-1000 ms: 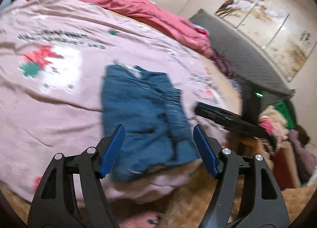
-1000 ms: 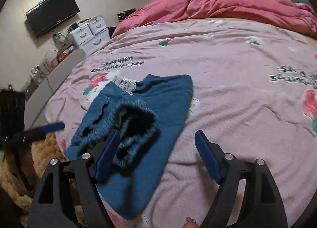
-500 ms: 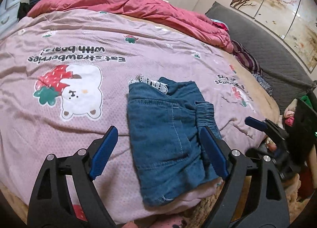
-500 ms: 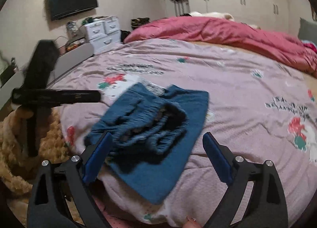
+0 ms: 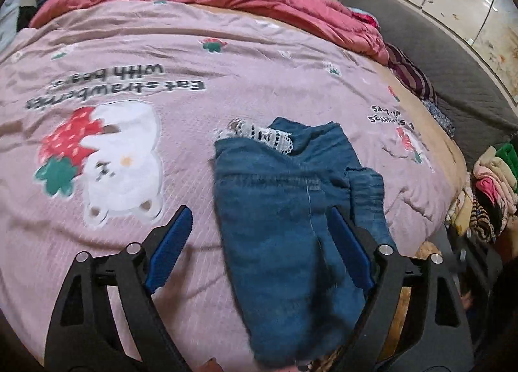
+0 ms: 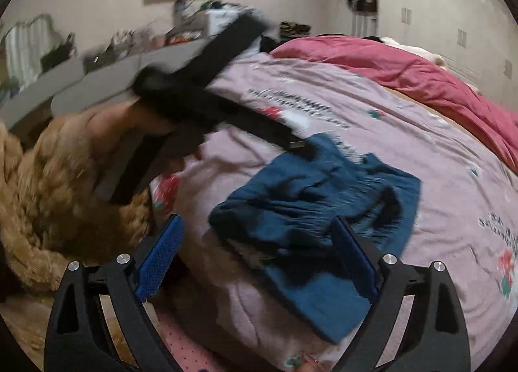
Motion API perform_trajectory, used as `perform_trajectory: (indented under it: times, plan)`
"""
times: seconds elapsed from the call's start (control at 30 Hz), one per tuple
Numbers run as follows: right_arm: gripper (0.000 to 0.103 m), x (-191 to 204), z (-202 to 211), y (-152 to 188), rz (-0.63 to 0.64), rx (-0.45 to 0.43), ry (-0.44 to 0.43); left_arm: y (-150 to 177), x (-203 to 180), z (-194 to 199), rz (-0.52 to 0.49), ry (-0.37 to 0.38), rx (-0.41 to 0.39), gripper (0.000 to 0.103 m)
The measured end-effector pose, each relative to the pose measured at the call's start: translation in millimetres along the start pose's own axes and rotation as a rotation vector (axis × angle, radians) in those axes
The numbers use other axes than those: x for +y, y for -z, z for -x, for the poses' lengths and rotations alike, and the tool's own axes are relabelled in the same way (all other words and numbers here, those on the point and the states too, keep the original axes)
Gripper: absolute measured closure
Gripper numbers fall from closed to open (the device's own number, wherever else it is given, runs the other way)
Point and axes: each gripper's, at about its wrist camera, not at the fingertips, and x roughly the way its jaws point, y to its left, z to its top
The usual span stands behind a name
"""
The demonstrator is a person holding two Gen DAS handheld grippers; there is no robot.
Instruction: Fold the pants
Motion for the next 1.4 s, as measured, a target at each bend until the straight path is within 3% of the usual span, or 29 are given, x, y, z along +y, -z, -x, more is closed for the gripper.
perform_trajectory:
  times: [0.1, 0.17, 0.57, 0.6, 0.67, 0.83, 1.13, 1.23, 1.3, 1.4]
  plan:
    - [0.014, 11.6, -11.2, -3.0, 0.025, 0.024, -0.031, -7.7, -0.3, -17.7, -0.030, -0.002, 0.053, 0.055]
    - [0.019, 16.6, -15.2, -3.8, 0.045, 0.033, -0.030, -8.2, 0.9, -27.0, -0.047, -0.023, 0.082, 0.059]
    - [0.059, 39.2, -65.7, -15.5, 0.271, 0.139, 0.097, -4.8, 12.4, -29.0, -0.019, 0.043, 0.058, 0.058]
    - [0.062, 36.8, -75.0, -16.5, 0.269, 0.163, 0.094, -5.2, 12.6, -29.7, -0.018, 0.044, 0.058, 0.058]
    - [0.083, 33.6, -81.7, -16.6, 0.241, 0.182, 0.030, -5.3, 13.1, -30.4, -0.017, 0.043, 0.058, 0.058]
    - [0.100, 23.2, -64.2, -15.3, 0.176, 0.229, -0.082, -7.5, 15.2, -33.3, -0.014, 0.044, 0.056, 0.054]
    - [0.100, 15.5, -73.9, 15.2, 0.054, 0.250, -0.080, -11.6, 18.1, -44.2, -0.003, 0.057, 0.055, 0.049]
    - [0.094, 16.4, -69.5, 11.8, 0.016, 0.235, -0.092, -11.6, 19.6, -45.1, 0.004, 0.064, 0.053, 0.049]
    - [0.085, 14.1, -59.0, 7.3, -0.010, 0.223, -0.116, -11.8, 18.6, -44.8, 0.000, 0.061, 0.049, 0.049]
    - [0.082, 9.2, -32.3, -3.7, -0.052, 0.139, -0.126, -11.0, 18.0, -43.9, -0.003, 0.054, 0.045, 0.049]
